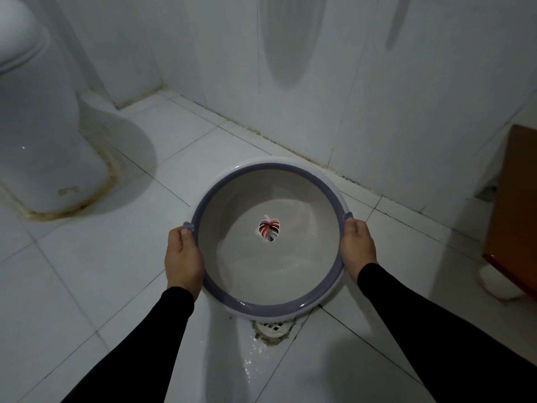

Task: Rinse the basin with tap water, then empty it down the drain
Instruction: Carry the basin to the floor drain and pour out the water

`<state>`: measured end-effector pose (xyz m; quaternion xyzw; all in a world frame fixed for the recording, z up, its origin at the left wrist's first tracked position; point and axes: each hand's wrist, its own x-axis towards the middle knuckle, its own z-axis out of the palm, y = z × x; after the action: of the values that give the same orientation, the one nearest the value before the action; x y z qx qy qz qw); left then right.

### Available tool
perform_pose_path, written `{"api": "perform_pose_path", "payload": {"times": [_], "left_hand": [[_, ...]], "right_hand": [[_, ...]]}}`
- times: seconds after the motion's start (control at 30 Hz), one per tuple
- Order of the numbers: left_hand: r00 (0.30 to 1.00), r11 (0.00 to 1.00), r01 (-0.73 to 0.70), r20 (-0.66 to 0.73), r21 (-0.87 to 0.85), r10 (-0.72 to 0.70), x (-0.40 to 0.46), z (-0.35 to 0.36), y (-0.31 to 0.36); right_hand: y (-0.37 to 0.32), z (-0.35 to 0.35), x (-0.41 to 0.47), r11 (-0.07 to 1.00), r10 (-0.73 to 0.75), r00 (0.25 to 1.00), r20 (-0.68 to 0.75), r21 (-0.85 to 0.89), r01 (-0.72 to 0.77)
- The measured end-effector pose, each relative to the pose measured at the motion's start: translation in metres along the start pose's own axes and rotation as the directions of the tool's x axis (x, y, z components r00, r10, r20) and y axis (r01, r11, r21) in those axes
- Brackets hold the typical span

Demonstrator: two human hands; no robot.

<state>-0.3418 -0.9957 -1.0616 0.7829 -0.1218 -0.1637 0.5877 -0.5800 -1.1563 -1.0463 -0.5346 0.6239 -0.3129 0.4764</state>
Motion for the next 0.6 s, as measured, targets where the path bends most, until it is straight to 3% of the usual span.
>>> {"api": "perform_pose_path", "payload": {"times": [0.6], "left_hand": [[1.000, 0.999, 0.008, 0.008, 0.039, -0.008, -0.0009, -0.0012, -0.0021]], "right_hand": [[0.0018, -0.0011, -0.0027, 1.000, 0.012, 1.000, -0.009, 0.016, -0.012]]}}
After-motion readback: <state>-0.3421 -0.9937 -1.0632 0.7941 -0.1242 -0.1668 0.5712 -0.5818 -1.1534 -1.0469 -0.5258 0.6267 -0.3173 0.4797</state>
